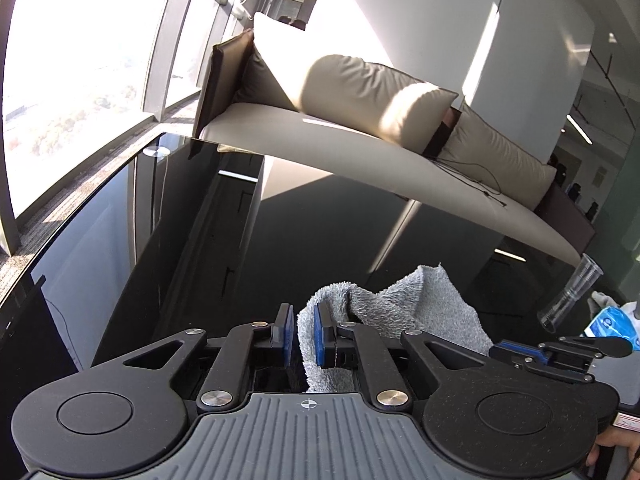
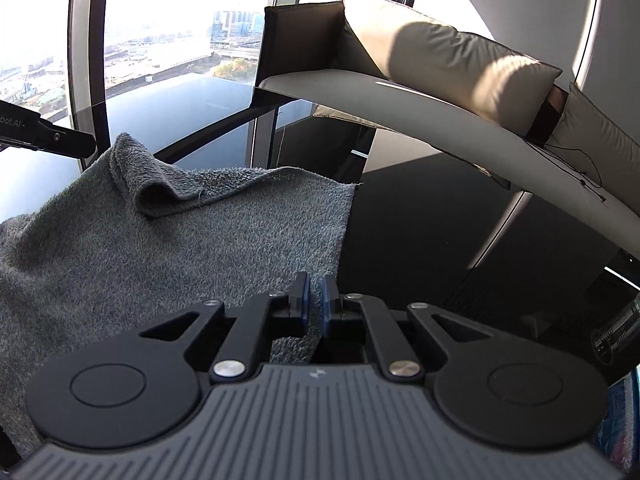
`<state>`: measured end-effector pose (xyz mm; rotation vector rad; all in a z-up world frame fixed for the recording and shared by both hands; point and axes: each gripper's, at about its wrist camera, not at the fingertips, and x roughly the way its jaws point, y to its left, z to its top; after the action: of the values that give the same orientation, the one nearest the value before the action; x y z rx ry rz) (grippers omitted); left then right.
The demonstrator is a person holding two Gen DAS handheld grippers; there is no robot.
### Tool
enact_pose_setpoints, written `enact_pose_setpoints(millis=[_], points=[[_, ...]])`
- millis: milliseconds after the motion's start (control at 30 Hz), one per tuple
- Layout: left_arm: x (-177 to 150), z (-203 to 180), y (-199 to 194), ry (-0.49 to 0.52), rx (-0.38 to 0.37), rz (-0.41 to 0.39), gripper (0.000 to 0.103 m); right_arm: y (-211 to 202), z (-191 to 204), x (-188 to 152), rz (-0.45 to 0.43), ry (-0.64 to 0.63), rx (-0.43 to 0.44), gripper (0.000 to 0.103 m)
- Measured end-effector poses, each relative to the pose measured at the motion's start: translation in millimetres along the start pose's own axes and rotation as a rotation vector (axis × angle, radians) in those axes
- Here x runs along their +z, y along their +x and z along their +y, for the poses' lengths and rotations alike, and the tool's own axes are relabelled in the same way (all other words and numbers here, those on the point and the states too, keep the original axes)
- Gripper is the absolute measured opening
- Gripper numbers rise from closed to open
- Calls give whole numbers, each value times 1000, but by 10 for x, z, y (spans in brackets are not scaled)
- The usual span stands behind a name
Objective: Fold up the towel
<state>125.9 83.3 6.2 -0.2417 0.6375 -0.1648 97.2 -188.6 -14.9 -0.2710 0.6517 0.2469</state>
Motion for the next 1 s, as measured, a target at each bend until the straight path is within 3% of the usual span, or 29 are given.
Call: enact_pose_setpoints(millis=[200,367,567,633,767,900,1000], points=[[-56,-26,37,20,-5,62,9,-41,-104,-108,28,10,-96,5],[-141,-67,52,46,-49,112,9,-85,-174,-179,31,36,-102,5],[-198,-109,97,87,-32,114,8,-105,-176,-195,30,41,-99,5],[-226,-145,100,123,-29,112,4,-111,-176,-206,30,43,-98,5],[-245,-222,86,149,-4,127,1,-130,-159,-187,37,38,-101,5],[-261,-286,7,188,103,120,0,-146,-136,-149,47,30,-107,5],[-279,-265,-72,179,124,124,0,-154,-125,-145,51,24,-107,5]])
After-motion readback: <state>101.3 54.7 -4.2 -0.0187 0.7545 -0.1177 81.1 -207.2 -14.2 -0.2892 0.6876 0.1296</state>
